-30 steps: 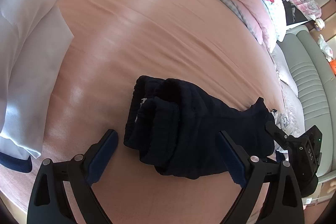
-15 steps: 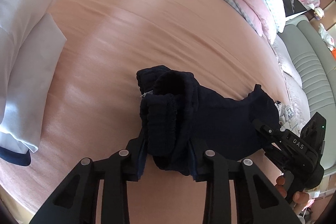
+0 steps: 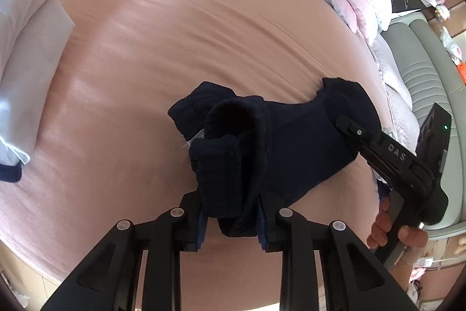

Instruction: Fold clothes

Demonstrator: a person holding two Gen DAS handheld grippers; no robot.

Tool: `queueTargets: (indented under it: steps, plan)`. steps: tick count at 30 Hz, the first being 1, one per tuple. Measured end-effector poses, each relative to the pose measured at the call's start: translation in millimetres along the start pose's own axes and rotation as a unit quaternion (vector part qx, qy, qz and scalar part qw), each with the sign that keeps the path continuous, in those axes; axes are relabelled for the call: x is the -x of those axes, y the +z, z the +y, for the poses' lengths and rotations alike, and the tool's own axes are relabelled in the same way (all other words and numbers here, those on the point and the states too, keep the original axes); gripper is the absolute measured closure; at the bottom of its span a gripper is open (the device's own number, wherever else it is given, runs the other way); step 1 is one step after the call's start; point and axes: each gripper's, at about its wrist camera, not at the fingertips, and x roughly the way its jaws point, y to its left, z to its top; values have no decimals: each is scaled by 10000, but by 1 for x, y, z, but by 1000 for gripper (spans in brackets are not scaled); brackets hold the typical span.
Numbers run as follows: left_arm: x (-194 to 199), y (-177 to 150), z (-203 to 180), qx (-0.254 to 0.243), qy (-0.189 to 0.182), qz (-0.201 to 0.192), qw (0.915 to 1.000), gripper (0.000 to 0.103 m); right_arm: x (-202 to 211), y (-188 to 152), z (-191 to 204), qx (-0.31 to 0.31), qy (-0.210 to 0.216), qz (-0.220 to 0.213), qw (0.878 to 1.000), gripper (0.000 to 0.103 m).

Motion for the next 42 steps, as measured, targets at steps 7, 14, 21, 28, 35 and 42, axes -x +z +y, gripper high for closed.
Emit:
queueTargets:
  steps: [7,14,21,28,35,42]
  plan:
    - [-12,-17,-21,-49,-207,333,9992,79,-13,25,-23,-368,556,122,9977,77]
    - [-20,-36,-52,-308,-313,592,9973,79,-14,35,-18,265,594,162,9977,77]
    - [-20,-53,-75,-667,114,431,9968,79,-12,32,-15,385,557,214,9975,77]
    - [-19,-55,-79,-537,252,607,9964,42,6,13,-33,12,75,382,9992,48]
    - [-3,-62,-93,-832,891,378,9918,19,31,-12,-22,195,-282,150,9993,35]
    - [17,-66,-78,-347,675,403,9963,19,49,-40,-8,371,-324,113,9987,35]
